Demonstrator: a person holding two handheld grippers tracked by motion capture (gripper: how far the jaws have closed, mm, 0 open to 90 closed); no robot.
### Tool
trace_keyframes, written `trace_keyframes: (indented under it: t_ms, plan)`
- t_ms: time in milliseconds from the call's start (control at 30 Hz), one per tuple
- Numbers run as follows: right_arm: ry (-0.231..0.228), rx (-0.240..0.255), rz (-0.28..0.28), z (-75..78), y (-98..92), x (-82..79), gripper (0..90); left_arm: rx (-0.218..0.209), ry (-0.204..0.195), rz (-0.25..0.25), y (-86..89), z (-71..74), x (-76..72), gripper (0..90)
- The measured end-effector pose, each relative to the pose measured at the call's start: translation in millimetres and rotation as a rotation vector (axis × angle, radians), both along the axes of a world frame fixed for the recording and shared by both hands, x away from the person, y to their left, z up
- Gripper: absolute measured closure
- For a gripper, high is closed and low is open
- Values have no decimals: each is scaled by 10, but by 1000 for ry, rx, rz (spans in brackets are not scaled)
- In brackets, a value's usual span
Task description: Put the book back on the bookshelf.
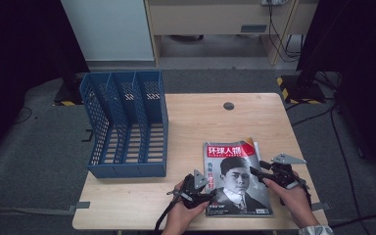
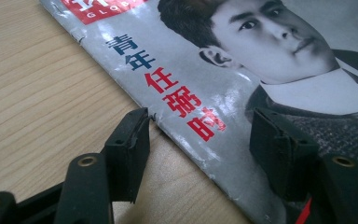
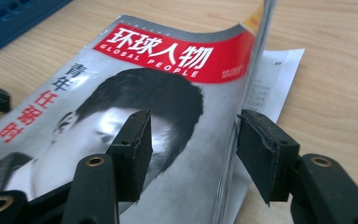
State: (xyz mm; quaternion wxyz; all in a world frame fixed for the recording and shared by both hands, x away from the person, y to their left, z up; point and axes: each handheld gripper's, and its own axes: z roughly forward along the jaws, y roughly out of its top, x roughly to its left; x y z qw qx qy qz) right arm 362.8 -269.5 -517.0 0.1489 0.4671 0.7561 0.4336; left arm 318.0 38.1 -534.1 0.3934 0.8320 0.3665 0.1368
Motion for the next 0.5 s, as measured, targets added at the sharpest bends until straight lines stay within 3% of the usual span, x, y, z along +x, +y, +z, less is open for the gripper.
trace_keyframes:
  t_ms: [100, 133, 267, 433, 500]
  plan:
    - [32, 21, 2, -13, -13, -29, 476, 0, 0, 0, -5, 0, 2, 386]
    - [64, 35, 8, -36, -36, -43, 482, 0, 0, -1, -8, 0, 5, 386]
    - [121, 34, 37, -98, -39, -40, 497, -1, 0, -4, -13, -1, 12, 386]
    - [104, 9, 68, -91, 28, -54, 496, -2, 0, -10, -20, -1, 22, 387]
    - [62, -8, 92, -73, 91, -64, 495, -3, 0, -17, -25, -2, 31, 387]
